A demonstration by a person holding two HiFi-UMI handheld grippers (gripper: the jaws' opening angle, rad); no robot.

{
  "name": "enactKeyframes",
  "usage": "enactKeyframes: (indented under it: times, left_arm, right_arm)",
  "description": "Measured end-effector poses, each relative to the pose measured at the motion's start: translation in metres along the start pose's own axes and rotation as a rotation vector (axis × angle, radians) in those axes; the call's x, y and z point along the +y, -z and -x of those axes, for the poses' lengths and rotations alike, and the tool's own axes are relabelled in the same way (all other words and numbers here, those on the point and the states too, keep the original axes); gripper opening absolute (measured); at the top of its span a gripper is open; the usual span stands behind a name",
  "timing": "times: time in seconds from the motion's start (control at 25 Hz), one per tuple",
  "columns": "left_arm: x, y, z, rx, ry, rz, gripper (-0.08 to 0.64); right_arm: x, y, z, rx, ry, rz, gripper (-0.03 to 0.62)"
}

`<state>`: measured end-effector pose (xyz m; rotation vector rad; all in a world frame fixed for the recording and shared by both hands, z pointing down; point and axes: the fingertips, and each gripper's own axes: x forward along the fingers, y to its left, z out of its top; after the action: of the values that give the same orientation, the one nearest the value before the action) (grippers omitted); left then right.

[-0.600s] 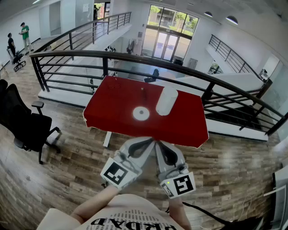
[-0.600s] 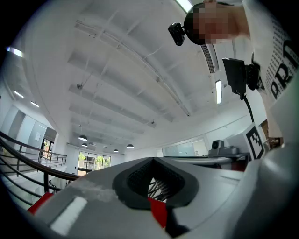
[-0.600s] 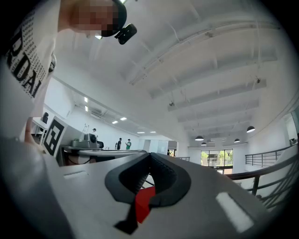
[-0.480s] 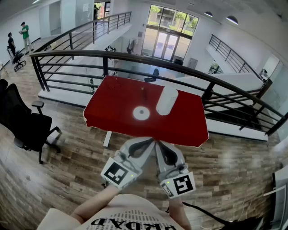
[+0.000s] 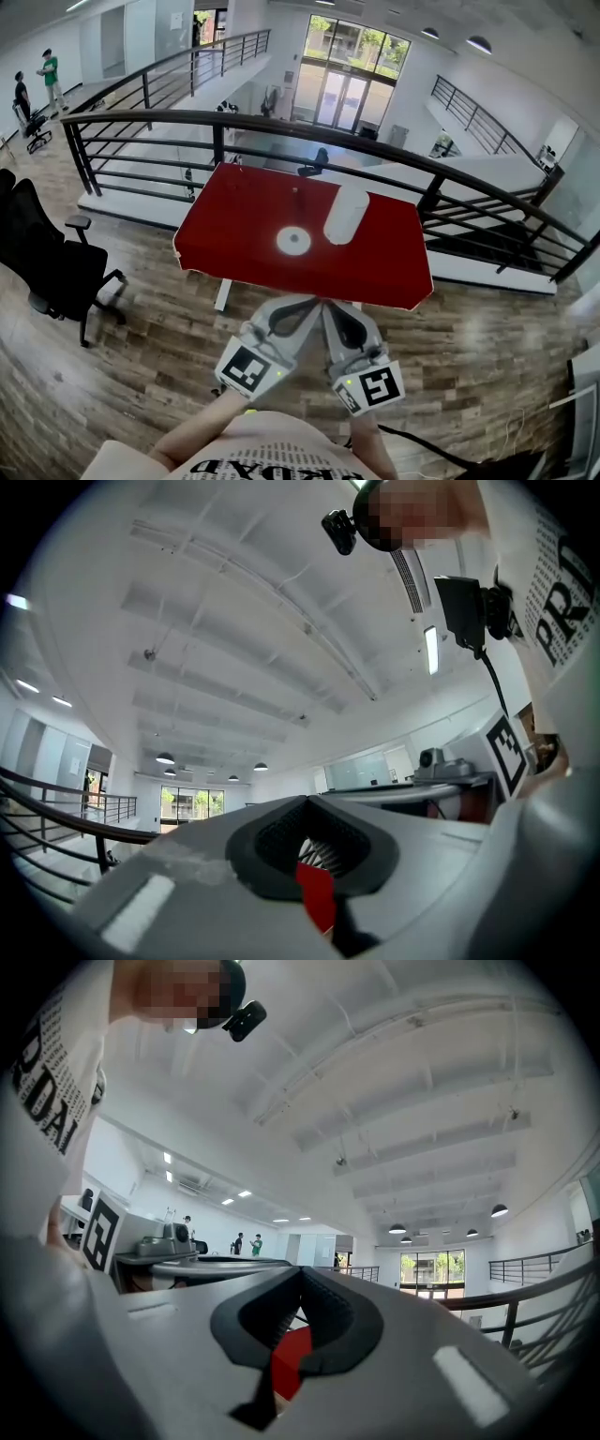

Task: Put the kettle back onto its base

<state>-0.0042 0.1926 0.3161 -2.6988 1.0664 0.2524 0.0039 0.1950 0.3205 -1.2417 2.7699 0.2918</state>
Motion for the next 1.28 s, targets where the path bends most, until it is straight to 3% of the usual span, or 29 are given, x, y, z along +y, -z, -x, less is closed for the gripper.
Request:
enactKeyframes:
  times: [0.12, 0.4, 0.6, 0.96, 1.28]
  left_arm:
    - [-0.002, 0.003, 0.004, -0.005, -0.003, -0.008, -0.008]
    - [0.007, 0.029, 0.02, 0.078, -0.002, 0.086, -0.005]
    - [0.014, 0.024, 0.031, 0.052, -0.012, 0.084, -0.005]
    - [0.014, 0.03, 0.044, 0.059, 0.037, 0.09, -0.004]
    - [0.019, 0.031, 0.036, 0.059, 0.02, 0.121, -0.006]
  right_arm:
    - [0.003, 0.003, 0.001, 0.015, -0.003, 0.0, 0.008]
    - [0.015, 0.012, -0.004, 0.053, -0.018, 0.031, 0.008]
    - [0.025, 0.018, -0.013, 0.062, -0.009, 0.026, 0.008]
    - [0.036, 0.029, -0.017, 0.082, 0.003, -0.005, 0.009]
    - [0.029, 0.033, -0.023, 0.092, 0.012, -0.012, 0.009]
